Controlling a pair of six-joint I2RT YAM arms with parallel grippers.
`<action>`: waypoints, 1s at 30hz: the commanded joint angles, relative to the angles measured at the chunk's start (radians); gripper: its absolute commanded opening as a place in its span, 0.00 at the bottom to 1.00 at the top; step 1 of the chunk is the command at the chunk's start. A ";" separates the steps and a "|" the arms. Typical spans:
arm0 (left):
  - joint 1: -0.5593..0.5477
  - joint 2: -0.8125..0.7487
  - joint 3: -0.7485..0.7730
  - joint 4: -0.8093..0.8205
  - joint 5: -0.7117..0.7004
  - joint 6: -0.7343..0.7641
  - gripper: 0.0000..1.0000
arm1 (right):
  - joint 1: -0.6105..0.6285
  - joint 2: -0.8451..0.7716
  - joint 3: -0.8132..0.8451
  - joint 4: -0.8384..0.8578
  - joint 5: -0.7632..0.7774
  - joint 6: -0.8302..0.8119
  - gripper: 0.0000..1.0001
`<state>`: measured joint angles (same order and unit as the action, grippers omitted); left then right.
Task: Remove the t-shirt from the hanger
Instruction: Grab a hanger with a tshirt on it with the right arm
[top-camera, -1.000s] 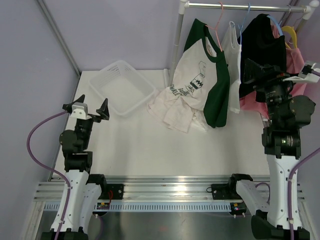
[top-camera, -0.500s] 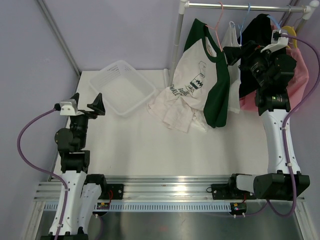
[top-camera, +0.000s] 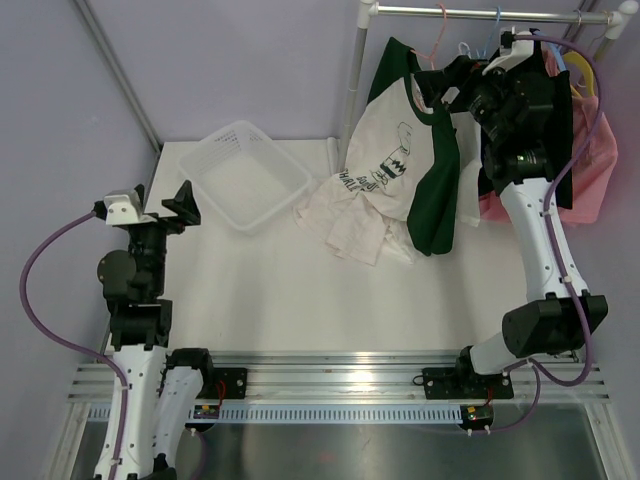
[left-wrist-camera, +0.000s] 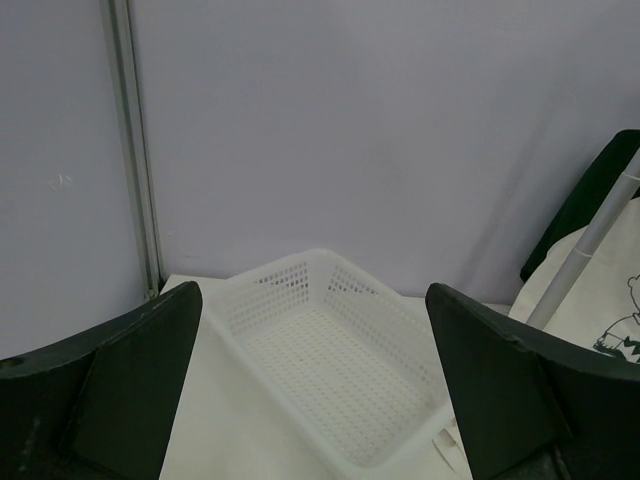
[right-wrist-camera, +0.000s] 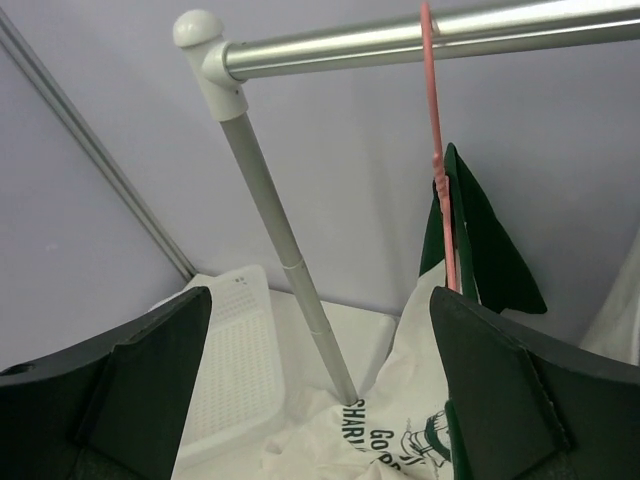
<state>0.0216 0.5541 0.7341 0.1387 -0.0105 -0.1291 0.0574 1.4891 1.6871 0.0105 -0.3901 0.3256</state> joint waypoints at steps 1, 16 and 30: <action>0.003 -0.003 0.022 -0.008 -0.014 0.055 0.99 | 0.028 0.040 0.056 0.005 0.109 -0.103 0.98; 0.003 0.032 0.051 -0.036 -0.017 0.082 0.99 | 0.029 0.212 0.221 0.011 0.186 -0.128 0.68; 0.003 0.033 0.042 -0.025 0.004 0.089 0.99 | 0.032 0.316 0.299 0.051 0.169 -0.166 0.49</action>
<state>0.0216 0.5858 0.7403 0.0898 -0.0265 -0.0525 0.0853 1.7889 1.9263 0.0120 -0.2039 0.1890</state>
